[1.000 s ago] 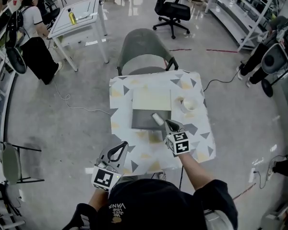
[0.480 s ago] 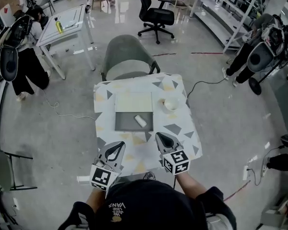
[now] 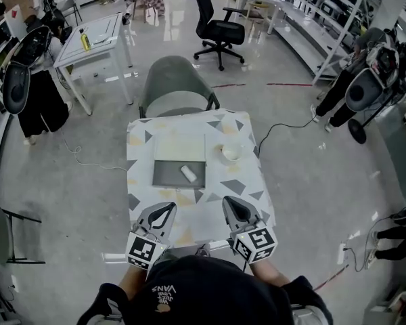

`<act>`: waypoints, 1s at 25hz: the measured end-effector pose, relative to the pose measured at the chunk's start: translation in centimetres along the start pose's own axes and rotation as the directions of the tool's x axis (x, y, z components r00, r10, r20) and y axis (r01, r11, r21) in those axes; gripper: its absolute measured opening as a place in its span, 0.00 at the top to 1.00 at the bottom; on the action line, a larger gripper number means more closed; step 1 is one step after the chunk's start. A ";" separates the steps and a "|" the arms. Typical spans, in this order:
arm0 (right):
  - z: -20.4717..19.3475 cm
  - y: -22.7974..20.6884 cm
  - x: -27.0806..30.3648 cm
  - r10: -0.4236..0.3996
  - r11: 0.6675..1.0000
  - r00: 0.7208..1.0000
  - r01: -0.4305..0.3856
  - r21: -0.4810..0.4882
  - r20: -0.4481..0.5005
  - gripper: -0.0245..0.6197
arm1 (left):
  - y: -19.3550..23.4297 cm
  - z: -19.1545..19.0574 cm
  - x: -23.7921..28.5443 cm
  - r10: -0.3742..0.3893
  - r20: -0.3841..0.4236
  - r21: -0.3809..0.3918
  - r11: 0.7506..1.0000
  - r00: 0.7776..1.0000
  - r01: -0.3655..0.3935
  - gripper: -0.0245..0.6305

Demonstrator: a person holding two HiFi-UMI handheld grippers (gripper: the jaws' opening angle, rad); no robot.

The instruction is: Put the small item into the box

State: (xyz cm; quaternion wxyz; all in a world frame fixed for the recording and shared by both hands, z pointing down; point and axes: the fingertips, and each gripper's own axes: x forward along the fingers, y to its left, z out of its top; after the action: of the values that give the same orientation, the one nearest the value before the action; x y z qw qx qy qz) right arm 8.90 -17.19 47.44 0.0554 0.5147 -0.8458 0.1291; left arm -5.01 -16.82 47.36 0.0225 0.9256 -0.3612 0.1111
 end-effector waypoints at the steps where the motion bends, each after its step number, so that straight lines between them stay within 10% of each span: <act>1: 0.4 -0.2 -0.5 -0.002 1.000 1.000 0.002 0.010 0.015 0.96 | -0.3 0.1 0.0 0.003 0.000 0.002 1.000 1.000 -0.003 0.95; 25: 2.6 -0.7 -5.5 0.062 0.995 0.993 -0.068 0.066 0.097 0.96 | -4.7 0.6 -1.7 0.104 0.016 -0.003 0.995 0.994 -0.104 0.95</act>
State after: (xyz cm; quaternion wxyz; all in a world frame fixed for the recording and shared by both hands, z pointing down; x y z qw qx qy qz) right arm 12.20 -13.50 43.82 -0.0068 0.4940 -0.8588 0.1355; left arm -2.97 -12.28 46.60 0.0150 0.9064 -0.4091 0.1041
